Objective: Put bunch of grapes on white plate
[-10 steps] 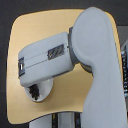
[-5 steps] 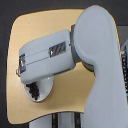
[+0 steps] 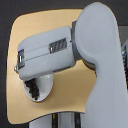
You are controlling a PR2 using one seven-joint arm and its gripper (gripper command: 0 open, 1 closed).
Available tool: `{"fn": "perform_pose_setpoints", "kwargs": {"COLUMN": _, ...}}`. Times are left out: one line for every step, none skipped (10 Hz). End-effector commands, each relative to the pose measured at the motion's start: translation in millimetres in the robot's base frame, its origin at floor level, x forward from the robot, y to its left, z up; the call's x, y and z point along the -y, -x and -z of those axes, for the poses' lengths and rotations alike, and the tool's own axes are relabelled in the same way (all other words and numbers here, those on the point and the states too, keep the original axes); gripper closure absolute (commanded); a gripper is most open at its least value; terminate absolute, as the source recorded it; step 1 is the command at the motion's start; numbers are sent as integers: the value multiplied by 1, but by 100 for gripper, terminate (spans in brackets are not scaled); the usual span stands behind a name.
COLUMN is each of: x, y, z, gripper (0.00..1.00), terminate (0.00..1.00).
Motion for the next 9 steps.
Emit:
{"fn": "perform_pose_setpoints", "kwargs": {"x": -12, "y": -19, "z": -88, "gripper": 0, "terminate": 0}}
{"fn": "perform_pose_setpoints", "kwargs": {"x": -11, "y": -24, "z": -103, "gripper": 0, "terminate": 0}}
{"fn": "perform_pose_setpoints", "kwargs": {"x": -10, "y": -30, "z": -120, "gripper": 0, "terminate": 0}}
{"fn": "perform_pose_setpoints", "kwargs": {"x": -5, "y": -33, "z": -135, "gripper": 0, "terminate": 0}}
{"fn": "perform_pose_setpoints", "kwargs": {"x": 2, "y": -34, "z": -145, "gripper": 0, "terminate": 0}}
{"fn": "perform_pose_setpoints", "kwargs": {"x": 15, "y": -33, "z": -152, "gripper": 0, "terminate": 0}}
{"fn": "perform_pose_setpoints", "kwargs": {"x": 38, "y": -32, "z": -156, "gripper": 0, "terminate": 0}}
{"fn": "perform_pose_setpoints", "kwargs": {"x": 68, "y": -30, "z": -158, "gripper": 0, "terminate": 0}}
{"fn": "perform_pose_setpoints", "kwargs": {"x": 104, "y": -27, "z": -158, "gripper": 0, "terminate": 0}}
